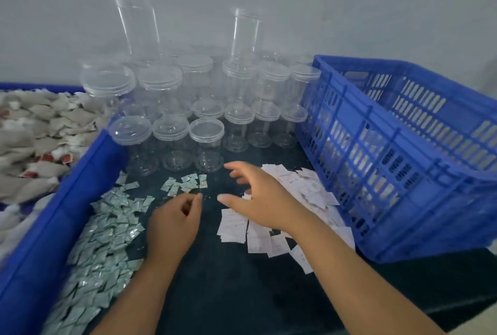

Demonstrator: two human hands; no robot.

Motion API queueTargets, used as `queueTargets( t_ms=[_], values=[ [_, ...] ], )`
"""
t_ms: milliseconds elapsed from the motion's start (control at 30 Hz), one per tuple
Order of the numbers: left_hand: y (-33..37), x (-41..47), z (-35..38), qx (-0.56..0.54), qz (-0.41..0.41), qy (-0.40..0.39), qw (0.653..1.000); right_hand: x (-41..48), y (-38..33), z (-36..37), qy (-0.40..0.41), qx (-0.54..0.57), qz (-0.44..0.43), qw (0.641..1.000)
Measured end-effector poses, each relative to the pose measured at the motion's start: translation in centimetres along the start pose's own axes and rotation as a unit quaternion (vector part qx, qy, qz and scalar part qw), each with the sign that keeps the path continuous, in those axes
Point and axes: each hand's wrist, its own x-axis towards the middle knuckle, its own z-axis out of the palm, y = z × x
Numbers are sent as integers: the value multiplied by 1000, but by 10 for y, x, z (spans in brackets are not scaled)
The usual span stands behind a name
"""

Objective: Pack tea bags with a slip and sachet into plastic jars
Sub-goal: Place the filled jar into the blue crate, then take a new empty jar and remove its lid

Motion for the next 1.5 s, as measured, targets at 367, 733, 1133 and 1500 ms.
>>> queueTargets(
  t_ms=[367,733,1133,1500],
  values=[
    [-10,9,1,-36,-26,1,999,140,25,67,127,198,170,957],
    [-13,10,1,-92,-50,15,994,44,0,58,178,322,18,930],
    [36,2,-53,-343,12,16,939,-46,22,108,223,271,-53,935],
    [99,-23,-87,20,302,-166,939,-44,25,102,143,246,-84,955]
  ],
)
